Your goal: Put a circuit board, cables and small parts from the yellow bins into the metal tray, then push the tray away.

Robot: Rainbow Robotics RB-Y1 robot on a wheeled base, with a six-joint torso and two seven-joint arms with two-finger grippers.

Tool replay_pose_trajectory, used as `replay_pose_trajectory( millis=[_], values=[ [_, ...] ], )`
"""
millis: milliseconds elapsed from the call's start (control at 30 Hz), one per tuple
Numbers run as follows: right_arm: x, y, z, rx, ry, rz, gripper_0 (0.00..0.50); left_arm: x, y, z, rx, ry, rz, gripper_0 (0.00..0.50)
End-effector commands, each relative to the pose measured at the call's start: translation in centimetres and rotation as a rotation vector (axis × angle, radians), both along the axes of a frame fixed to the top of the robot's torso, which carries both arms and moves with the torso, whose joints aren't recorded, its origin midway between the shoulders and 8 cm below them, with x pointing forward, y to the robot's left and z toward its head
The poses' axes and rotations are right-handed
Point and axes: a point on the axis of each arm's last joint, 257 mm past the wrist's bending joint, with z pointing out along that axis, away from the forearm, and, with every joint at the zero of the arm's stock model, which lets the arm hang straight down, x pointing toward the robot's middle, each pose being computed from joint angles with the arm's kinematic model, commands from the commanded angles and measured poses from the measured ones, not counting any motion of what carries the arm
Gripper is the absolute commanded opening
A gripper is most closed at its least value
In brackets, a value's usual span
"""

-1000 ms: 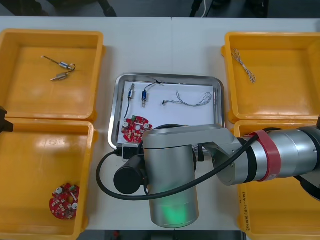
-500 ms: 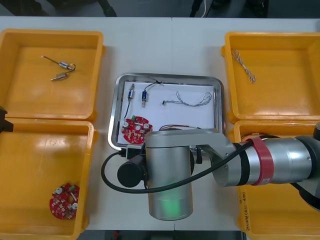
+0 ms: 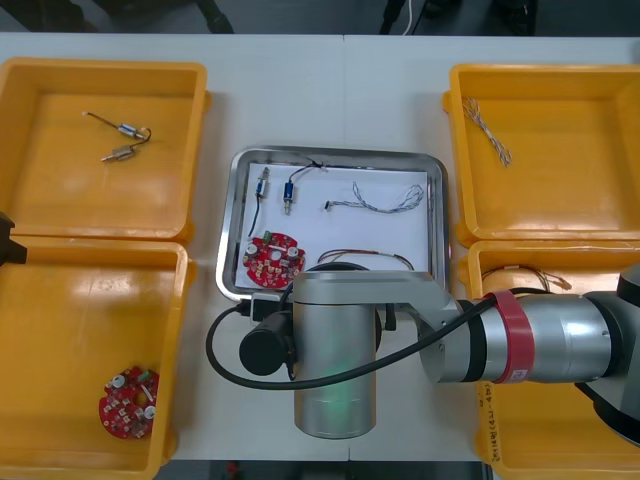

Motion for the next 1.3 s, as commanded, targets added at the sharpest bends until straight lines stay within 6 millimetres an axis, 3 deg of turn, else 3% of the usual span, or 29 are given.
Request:
replay_pose_trajectory(
  millis=[33,633,667,700,767,800,833,867,933,1167,1300],
  values=[
    [-0.4,1.7,0.2,0.029,0.003,0.042,0.500,-0.3,0.3,0.5,0.037,-0.017,-0.049,0.500],
    [0.6,1.7,-0.4,0.033,-0.012,0.040,0.488,-0.3,0.3,0.5,0.037,-0.017,-0.049,0.500],
    [0.6,1.8,-0.4,0.034,-0.013,0.041,0.438,-0.3,0.3,0.5,0.037,-0.017,-0.049,0.500],
    [0.6,1.7,-0.4,0.033,-0.013,0.040,0.424,-0.3,0.3,0.5,0.037,-0.017,-0.049,0.500],
    [0.6,1.8,-0.4,0.034,-0.013,0.041,0.310,-0.3,0.3,0.5,0.037,-0.017,-0.049,0.500],
    [0.6,1.7,-0.4,0.033,-0.013,0.040,0.276,-0.3,0.3,0.5,0.037,-0.017,-0.049,0.500],
    [0.6,1.8,-0.4,0.034,-0.013,0.041,0.185,-0.3,0.3,0.5,0.037,-0.017,-0.049,0.500],
    [0.6,1.8,-0.4,0.034,-0.013,0.041,0.132,-0.3,0.3,0.5,0.037,-0.017,-0.049,0.500],
    [0.6,1.8,-0.4,0.034,-0.015,0.041,0.071,-0.3,0.3,0.5,0.037,-0.017,-0.049,0.500],
    [0.8,1.8,-0.3,0.034,-0.021,0.043,0.000,-0.3,0.3,0.5,0.037,-0.017,-0.049,0.500],
    [0.9,1.9,-0.1,0.037,-0.027,0.044,0.000,-0.3,0.3,0.5,0.037,-0.017,-0.049,0.500]
  ],
)
